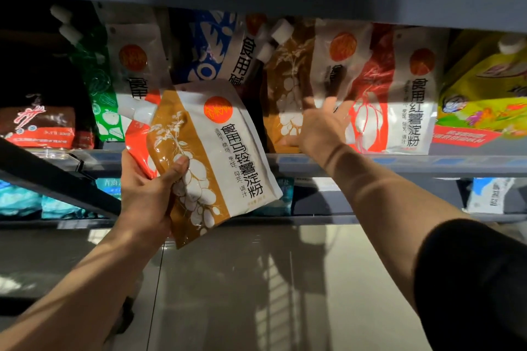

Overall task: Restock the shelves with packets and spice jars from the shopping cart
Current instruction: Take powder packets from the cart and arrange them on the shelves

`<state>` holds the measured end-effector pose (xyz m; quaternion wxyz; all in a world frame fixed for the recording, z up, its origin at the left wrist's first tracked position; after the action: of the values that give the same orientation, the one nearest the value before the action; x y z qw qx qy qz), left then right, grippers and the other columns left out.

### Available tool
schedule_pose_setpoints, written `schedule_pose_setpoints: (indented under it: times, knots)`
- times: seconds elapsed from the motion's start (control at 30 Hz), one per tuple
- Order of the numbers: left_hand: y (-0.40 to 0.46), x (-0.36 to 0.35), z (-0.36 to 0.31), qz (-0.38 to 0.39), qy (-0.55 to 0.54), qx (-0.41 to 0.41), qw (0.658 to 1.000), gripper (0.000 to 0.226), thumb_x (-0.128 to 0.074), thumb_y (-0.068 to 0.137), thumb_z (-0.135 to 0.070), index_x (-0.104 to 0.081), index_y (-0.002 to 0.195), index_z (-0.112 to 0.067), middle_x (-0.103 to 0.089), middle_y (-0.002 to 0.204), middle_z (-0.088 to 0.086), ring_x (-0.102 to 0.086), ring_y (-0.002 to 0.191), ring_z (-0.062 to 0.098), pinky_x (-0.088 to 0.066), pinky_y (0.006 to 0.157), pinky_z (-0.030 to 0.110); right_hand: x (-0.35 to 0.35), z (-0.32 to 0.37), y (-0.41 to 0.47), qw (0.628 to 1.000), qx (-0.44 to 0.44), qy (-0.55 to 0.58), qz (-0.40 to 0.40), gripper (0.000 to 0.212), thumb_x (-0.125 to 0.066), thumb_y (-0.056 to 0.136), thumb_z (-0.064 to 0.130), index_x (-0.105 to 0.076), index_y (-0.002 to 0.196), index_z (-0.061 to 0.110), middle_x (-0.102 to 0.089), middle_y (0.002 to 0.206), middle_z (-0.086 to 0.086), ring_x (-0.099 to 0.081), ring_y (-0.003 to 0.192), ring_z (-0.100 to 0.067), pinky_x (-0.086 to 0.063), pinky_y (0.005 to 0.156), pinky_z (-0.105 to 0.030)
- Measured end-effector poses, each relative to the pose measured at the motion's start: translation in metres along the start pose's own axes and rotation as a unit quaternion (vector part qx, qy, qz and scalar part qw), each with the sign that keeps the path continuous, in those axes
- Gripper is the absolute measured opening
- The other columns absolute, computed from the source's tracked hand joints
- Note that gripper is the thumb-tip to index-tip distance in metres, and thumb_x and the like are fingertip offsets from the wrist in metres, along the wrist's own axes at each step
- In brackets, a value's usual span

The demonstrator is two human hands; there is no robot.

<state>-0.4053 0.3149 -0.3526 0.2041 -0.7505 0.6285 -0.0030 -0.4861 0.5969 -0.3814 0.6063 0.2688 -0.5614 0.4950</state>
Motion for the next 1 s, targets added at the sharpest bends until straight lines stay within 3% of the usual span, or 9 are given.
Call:
schedule_pose_setpoints:
  times: [0.1, 0.2, 0.37, 0.47, 0.6, 0.67, 0.77, 0.9, 1.0]
  knots:
    - [0.002, 0.003, -0.001, 0.008, 0.004, -0.003, 1.0, 0.046, -0.067, 0.085, -0.005, -0.047, 0.121, -0.023, -0.07, 0.11, 0.004, -0.071, 0.097, 0.024, -0.06, 0.075, 0.042, 0.009, 0.003, 0.024, 0.997, -0.058, 0.043, -0.02, 0.045, -0.077, 0.072, 0.04, -0.065, 0.109, 0.017, -0.063, 0.118, -0.014, -0.05, 0.118, -0.039, -0.035, 0.106, -0.049]
    - [0.001, 0.001, 0.0, 0.007, -0.001, -0.006, 1.0, 0.043, -0.067, 0.084, -0.002, -0.049, 0.117, -0.024, -0.072, 0.103, 0.002, -0.071, 0.092, 0.023, -0.06, 0.075, 0.044, 0.009, 0.002, 0.02, 0.997, -0.025, 0.06, -0.045, 0.058, -0.082, 0.053, 0.057, -0.067, 0.096, 0.02, -0.066, 0.097, -0.009, -0.057, 0.102, -0.035, -0.043, 0.097, -0.044]
    - [-0.01, -0.014, 0.001, 0.034, -0.017, 0.011, 0.999, 0.035, -0.064, 0.087, -0.001, -0.047, 0.109, -0.021, -0.054, 0.064, 0.006, -0.055, 0.047, 0.019, -0.052, 0.044, 0.033, 0.023, 0.0, -0.037, 0.998, 0.016, -0.02, -0.059, 0.075, -0.073, 0.07, 0.059, -0.038, 0.127, 0.025, -0.023, 0.148, -0.026, -0.011, 0.137, -0.053, -0.016, 0.111, -0.064]
    - [-0.017, -0.024, 0.004, 0.037, -0.016, 0.028, 0.999, 0.04, -0.064, 0.086, 0.002, -0.045, 0.117, -0.014, -0.049, 0.055, 0.003, -0.047, 0.039, 0.014, -0.044, 0.04, 0.025, 0.028, 0.001, -0.058, 0.996, 0.014, 0.002, -0.087, 0.069, -0.057, 0.081, 0.062, -0.029, 0.136, 0.031, -0.009, 0.154, -0.023, 0.005, 0.139, -0.053, -0.006, 0.111, -0.063]
    - [-0.024, -0.031, 0.003, 0.026, -0.047, 0.074, 0.996, 0.053, -0.066, 0.083, 0.005, -0.045, 0.129, -0.012, -0.057, 0.068, 0.001, -0.056, 0.045, 0.009, -0.049, 0.045, 0.025, 0.043, 0.019, -0.09, 0.967, 0.096, 0.088, -0.219, 0.058, -0.041, 0.089, 0.06, -0.061, 0.119, 0.014, -0.056, 0.124, -0.015, -0.046, 0.121, -0.036, -0.035, 0.102, -0.038]
    - [-0.027, -0.032, 0.0, 0.023, -0.062, 0.091, 0.994, 0.054, -0.066, 0.083, 0.005, -0.047, 0.13, -0.014, -0.061, 0.069, 0.002, -0.057, 0.045, 0.01, -0.051, 0.046, 0.026, 0.042, 0.034, -0.109, 0.947, 0.108, 0.258, -0.155, 0.051, -0.057, 0.084, 0.056, -0.066, 0.102, 0.009, -0.068, 0.096, -0.008, -0.062, 0.091, -0.025, -0.048, 0.08, -0.033]
    - [-0.033, -0.034, -0.004, 0.028, -0.066, 0.1, 0.992, 0.058, -0.072, 0.076, 0.001, -0.051, 0.128, -0.017, -0.071, 0.094, 0.01, -0.071, 0.069, 0.022, -0.058, 0.057, 0.035, 0.027, 0.042, -0.121, 0.914, 0.032, 0.403, 0.03, 0.046, -0.078, 0.071, 0.046, -0.065, 0.101, 0.015, -0.07, 0.089, 0.007, -0.066, 0.081, -0.007, -0.049, 0.066, -0.019]
    - [-0.036, -0.034, -0.003, 0.024, -0.022, 0.105, 0.994, 0.067, -0.078, 0.062, -0.021, -0.055, 0.125, -0.015, -0.072, 0.108, 0.01, -0.072, 0.091, 0.026, -0.06, 0.066, 0.038, 0.031, 0.034, -0.121, 0.914, 0.011, 0.407, -0.009, 0.029, -0.073, 0.08, 0.02, -0.061, 0.104, 0.011, -0.066, 0.091, 0.007, -0.061, 0.082, -0.008, -0.048, 0.074, -0.019]
    - [-0.033, -0.036, -0.001, -0.029, -0.005, 0.105, 0.994, 0.03, -0.069, 0.083, -0.031, -0.062, 0.11, -0.019, -0.072, 0.102, 0.004, -0.07, 0.094, 0.025, -0.058, 0.079, 0.042, 0.037, 0.024, -0.116, 0.913, 0.015, 0.403, -0.064, 0.015, -0.065, 0.084, 0.007, -0.059, 0.097, 0.002, -0.062, 0.09, -0.001, -0.056, 0.083, -0.014, -0.043, 0.07, -0.022]
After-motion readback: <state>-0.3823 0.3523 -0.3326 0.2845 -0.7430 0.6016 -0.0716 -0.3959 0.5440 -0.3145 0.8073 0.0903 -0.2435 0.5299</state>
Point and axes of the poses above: each hand's wrist, its own y-axis towards the middle knuckle, its own x-axis out of the back of the hand, z = x × y, the point moved 3 cm from there along y, towards the middle knuckle
